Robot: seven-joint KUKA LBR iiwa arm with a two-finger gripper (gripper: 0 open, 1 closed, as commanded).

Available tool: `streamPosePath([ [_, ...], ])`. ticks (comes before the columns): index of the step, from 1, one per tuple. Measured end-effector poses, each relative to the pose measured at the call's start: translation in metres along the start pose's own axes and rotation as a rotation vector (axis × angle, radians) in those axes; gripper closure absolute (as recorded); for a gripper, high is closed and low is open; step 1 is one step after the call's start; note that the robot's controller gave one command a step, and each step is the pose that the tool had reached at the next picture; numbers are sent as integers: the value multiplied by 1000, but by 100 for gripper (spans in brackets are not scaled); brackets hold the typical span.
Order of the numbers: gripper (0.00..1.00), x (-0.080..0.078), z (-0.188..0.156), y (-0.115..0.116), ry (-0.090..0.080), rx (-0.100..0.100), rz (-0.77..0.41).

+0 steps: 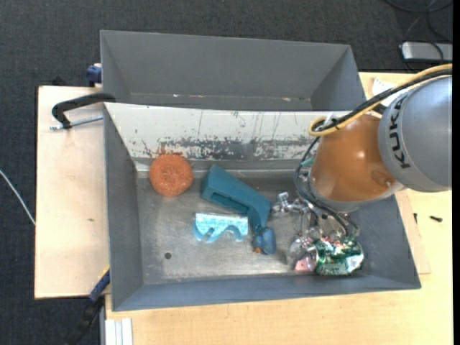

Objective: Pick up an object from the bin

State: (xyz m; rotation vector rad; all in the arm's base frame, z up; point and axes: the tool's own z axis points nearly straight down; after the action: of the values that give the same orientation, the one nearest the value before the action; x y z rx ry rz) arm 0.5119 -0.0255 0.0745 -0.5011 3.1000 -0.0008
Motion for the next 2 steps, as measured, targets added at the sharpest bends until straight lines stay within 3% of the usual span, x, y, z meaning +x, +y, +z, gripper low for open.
streamPosePath([
  [1,0,0,0,0,0,0,0],
  [2,0,2,0,12,-1,6,-137],
])
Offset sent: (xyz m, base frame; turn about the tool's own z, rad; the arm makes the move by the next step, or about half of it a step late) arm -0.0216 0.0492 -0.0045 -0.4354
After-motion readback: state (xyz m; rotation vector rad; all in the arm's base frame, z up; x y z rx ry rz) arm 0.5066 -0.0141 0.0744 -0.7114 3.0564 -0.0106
